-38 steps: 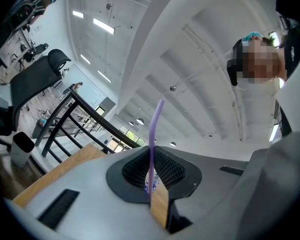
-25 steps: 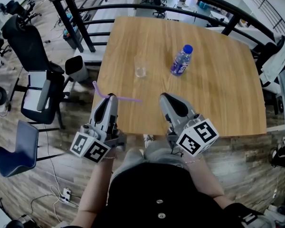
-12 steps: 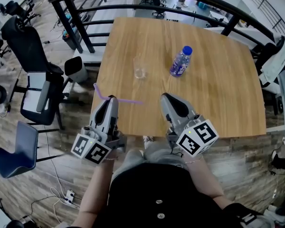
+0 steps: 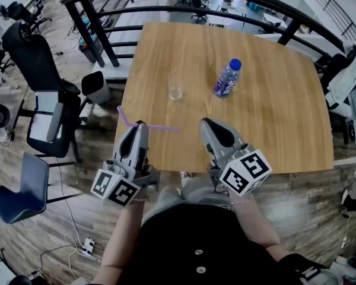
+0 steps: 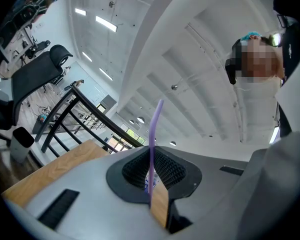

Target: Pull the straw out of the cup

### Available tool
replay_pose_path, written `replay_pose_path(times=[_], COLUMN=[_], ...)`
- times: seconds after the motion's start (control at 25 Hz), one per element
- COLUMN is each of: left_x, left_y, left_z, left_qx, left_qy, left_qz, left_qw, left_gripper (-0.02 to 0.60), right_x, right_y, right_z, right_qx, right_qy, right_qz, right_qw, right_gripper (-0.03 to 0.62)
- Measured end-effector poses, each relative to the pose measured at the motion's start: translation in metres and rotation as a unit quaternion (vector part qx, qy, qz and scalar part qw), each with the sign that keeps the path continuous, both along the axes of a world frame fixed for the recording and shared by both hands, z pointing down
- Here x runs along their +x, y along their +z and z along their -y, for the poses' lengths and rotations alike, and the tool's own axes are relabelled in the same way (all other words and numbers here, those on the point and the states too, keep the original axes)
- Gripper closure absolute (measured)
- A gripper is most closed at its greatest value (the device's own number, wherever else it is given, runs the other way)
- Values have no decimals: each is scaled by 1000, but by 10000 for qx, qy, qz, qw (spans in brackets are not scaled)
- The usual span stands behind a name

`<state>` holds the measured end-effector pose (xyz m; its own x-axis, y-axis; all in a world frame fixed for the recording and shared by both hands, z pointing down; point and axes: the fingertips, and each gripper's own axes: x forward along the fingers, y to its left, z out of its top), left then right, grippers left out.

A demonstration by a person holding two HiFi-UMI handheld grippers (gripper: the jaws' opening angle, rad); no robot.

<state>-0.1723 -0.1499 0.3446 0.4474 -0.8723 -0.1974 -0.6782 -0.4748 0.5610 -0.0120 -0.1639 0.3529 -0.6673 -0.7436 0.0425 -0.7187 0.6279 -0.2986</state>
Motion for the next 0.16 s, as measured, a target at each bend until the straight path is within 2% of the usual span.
replay_pose_path(times=[0.16], left_x=[3], left_y=[2], left_z=[3], left_qx=[-30], left_qy=[20], left_qz=[4], left_qw=[10000], left_gripper=[543], right_x=[2], right_y=[2], right_z=[2], right_qx=[-23], right_qy=[9], right_qz=[1], right_qw=[10000], right_gripper=[596])
